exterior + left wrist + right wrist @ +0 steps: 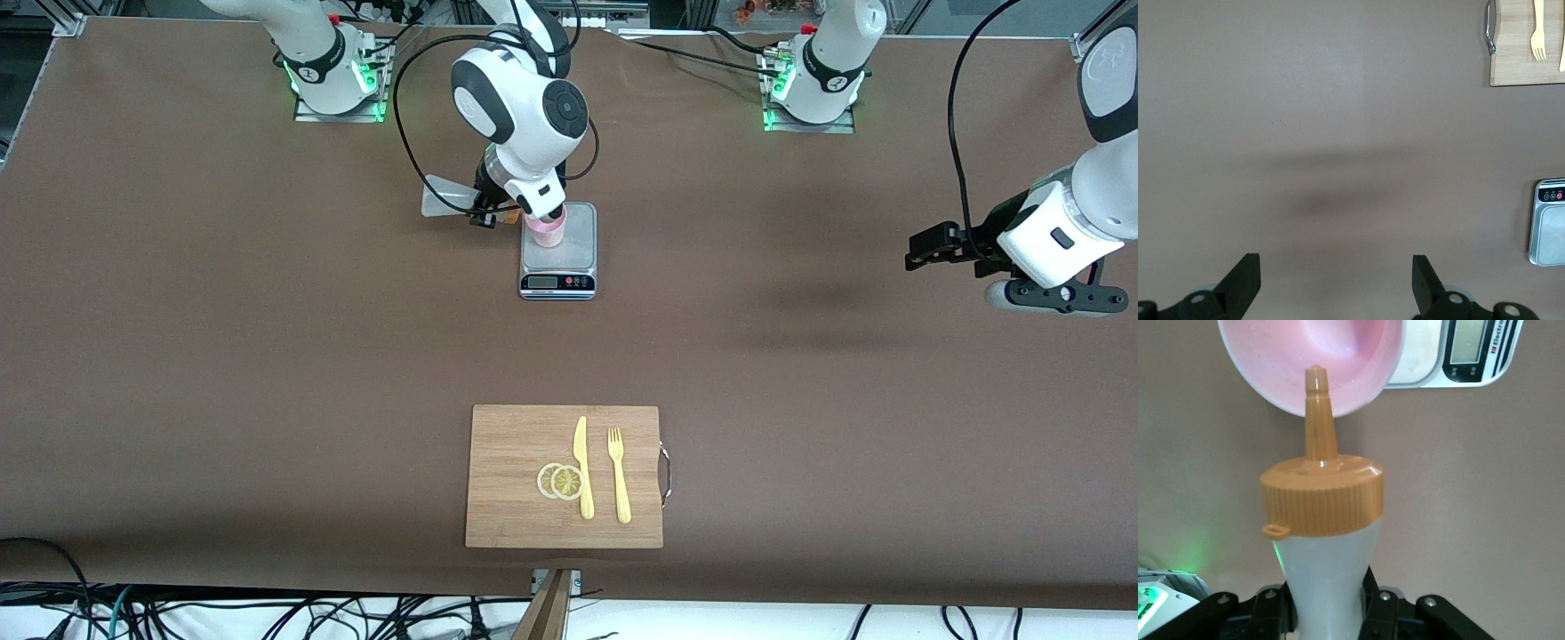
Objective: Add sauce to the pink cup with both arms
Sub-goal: 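Tilt the bottle nozzle into the pink cup with the right gripper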
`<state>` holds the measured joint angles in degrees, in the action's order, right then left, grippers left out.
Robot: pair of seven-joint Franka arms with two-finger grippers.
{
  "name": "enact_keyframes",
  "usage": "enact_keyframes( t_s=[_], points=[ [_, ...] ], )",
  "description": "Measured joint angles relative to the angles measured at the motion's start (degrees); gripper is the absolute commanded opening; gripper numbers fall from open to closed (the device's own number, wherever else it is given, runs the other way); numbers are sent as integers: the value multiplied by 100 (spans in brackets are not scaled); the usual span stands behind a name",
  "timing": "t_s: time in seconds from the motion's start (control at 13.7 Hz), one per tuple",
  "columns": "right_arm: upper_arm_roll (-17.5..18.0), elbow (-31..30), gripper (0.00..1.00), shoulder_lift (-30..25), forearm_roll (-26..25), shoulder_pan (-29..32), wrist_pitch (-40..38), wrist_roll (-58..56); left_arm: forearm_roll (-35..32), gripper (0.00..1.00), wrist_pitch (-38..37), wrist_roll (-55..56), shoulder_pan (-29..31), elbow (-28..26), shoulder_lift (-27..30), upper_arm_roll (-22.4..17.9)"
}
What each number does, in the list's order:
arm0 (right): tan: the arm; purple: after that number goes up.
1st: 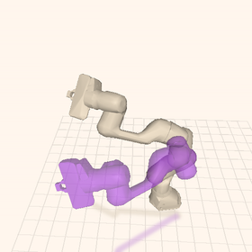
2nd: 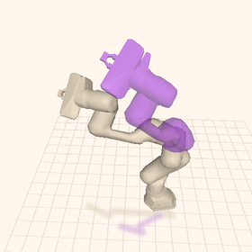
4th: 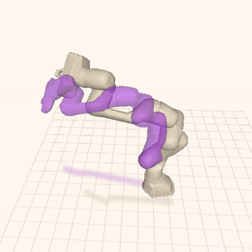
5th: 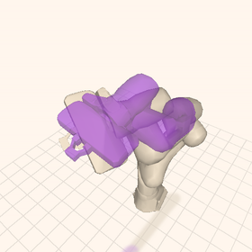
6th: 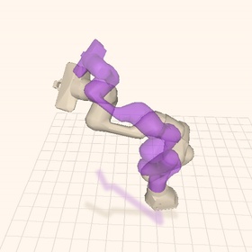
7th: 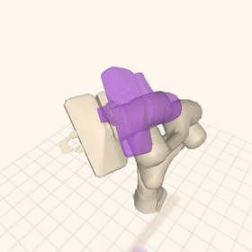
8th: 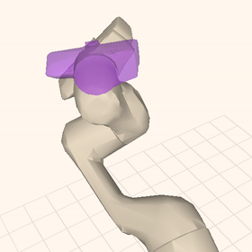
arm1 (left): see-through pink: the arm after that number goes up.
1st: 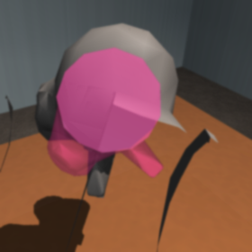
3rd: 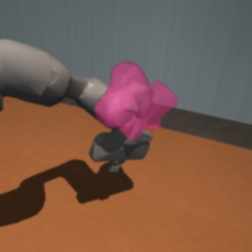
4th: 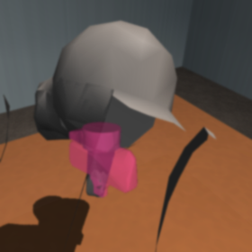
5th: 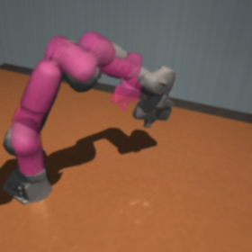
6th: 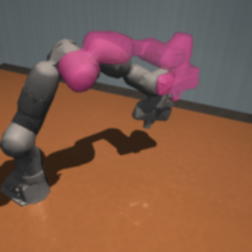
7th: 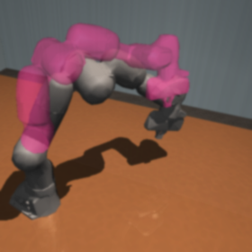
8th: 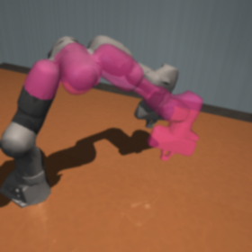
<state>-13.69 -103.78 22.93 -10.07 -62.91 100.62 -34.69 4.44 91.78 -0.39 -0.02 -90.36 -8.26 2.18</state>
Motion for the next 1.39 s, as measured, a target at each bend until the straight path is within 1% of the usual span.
enact_keyframes(
  t_s=[0.29,1.17,1.32,1.39],
  points=[
    [1,0,25,0,-151,-171,-106,322,0,100,0,0,0,0,0,0],
    [-5,7,25,0,-165,-189,-119,343,0,100,0,0,0,0,0,0],
    [-5,11,24,-1,-166,-189,-119,344,0,100,0,0,0,0,0,0],
    [-5,11,21,-1,-166,-189,-119,344,0,100,0,0,0,0,0,0]
  ],
)
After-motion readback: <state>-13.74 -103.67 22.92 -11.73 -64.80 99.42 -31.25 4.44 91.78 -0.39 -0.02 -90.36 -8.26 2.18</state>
